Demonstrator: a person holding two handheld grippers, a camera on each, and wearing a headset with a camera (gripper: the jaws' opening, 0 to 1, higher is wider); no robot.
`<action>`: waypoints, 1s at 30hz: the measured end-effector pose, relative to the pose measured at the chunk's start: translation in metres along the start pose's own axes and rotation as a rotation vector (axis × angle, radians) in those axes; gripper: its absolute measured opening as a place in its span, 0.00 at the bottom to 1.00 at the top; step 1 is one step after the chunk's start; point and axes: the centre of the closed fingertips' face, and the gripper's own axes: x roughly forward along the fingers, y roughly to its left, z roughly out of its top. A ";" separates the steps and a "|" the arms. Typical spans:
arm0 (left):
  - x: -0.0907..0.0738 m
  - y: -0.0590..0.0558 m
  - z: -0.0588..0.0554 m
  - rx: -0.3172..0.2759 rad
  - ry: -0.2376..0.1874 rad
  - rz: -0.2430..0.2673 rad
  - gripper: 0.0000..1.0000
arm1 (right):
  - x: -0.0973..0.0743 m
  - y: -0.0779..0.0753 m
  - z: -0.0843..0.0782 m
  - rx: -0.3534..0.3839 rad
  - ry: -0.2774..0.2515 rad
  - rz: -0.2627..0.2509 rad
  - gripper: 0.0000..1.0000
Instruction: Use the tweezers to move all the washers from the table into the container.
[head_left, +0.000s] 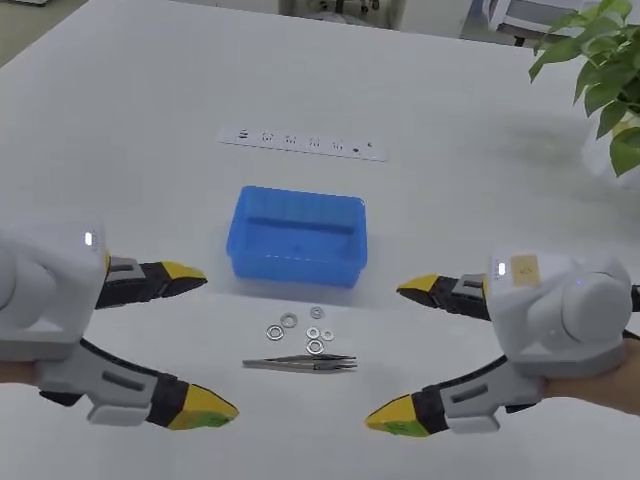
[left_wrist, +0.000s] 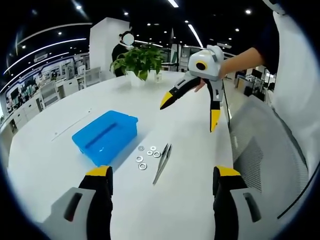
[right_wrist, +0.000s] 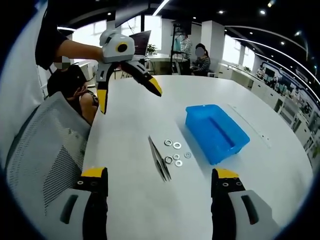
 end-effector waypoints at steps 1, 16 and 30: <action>0.001 0.001 -0.001 -0.001 0.002 0.001 0.87 | 0.000 0.000 0.000 0.001 0.001 0.001 0.85; 0.011 0.004 -0.016 -0.027 0.023 0.000 0.86 | 0.004 -0.002 -0.006 0.014 0.013 0.018 0.83; 0.018 0.017 -0.026 -0.097 0.023 0.029 0.75 | 0.020 0.003 -0.013 0.035 0.058 0.076 0.68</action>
